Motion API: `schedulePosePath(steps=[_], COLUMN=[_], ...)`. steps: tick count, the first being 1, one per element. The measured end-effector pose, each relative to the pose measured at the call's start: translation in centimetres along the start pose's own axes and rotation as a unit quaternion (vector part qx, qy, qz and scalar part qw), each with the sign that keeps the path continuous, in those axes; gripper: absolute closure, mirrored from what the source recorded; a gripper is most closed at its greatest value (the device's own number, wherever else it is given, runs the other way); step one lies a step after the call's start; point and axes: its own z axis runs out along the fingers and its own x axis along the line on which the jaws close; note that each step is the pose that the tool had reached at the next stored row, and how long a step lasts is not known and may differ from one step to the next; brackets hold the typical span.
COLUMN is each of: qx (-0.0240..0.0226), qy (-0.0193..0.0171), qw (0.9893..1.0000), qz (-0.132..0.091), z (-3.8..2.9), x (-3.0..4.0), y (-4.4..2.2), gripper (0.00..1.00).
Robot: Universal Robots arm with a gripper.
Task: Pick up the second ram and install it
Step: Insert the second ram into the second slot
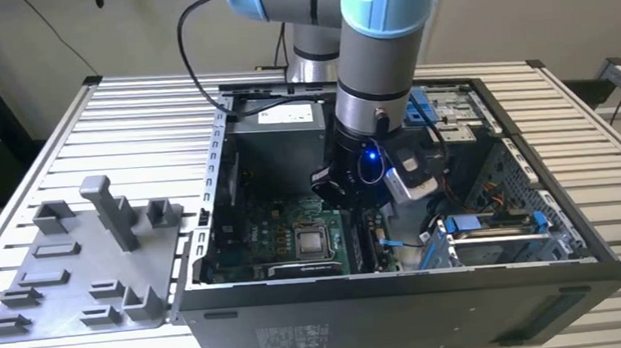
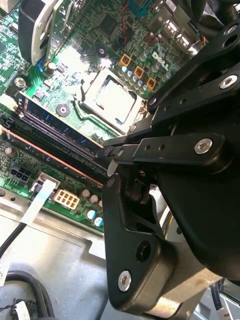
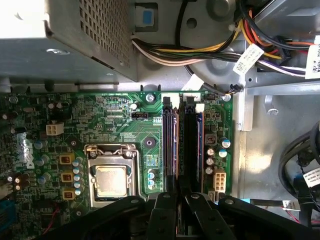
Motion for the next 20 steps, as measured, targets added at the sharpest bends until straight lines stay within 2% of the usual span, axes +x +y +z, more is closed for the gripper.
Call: schedulePosePath(steps=[20], qx=[-0.0001], qy=[-0.0025], qw=[0.9999], qz=[-0.010], z=[0.11], x=[0.00], y=[0.06], gripper=[0.86])
